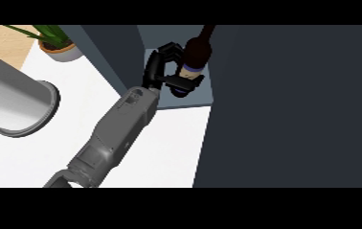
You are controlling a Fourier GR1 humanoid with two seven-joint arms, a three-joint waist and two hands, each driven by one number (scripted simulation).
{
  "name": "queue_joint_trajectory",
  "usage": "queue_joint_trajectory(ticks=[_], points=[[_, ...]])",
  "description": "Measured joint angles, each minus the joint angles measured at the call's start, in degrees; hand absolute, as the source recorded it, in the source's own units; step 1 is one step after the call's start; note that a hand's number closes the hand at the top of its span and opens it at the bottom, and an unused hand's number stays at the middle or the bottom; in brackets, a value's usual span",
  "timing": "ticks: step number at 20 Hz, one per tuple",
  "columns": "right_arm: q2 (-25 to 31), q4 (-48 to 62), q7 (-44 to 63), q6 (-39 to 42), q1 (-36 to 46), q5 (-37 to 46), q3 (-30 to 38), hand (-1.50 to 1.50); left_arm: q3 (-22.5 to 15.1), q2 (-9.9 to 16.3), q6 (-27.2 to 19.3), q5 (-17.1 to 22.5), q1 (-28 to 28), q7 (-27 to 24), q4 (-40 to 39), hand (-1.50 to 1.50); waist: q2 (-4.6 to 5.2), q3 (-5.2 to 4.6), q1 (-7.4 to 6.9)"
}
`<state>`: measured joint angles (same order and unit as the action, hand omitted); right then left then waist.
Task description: Pick up the wine, place it into the cabinet and close the cabinet
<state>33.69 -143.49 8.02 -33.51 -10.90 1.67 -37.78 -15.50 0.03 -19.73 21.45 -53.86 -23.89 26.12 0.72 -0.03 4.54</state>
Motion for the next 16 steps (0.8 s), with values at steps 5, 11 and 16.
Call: queue_joint_trajectory(ticks=[5,11,16], points=[[-0.2,0.1,-1.0,0.5,-0.7,-0.4,-0.3,-1.50,2.2,0.0,-0.4,2.2,-3.3,-0.4,-5.2,1.50,0.27,-0.03,0.58],[-0.4,0.2,-2.5,1.1,-1.9,-0.8,-0.9,-1.50,4.3,0.0,0.2,3.6,-5.8,-2.5,-10.2,1.50,0.54,-0.04,1.21],[-0.4,0.3,-4.0,1.7,-2.7,-1.1,-1.2,-1.50,5.7,0.4,-0.6,3.5,-7.6,-4.7,-13.8,1.50,0.81,-0.03,1.57]])
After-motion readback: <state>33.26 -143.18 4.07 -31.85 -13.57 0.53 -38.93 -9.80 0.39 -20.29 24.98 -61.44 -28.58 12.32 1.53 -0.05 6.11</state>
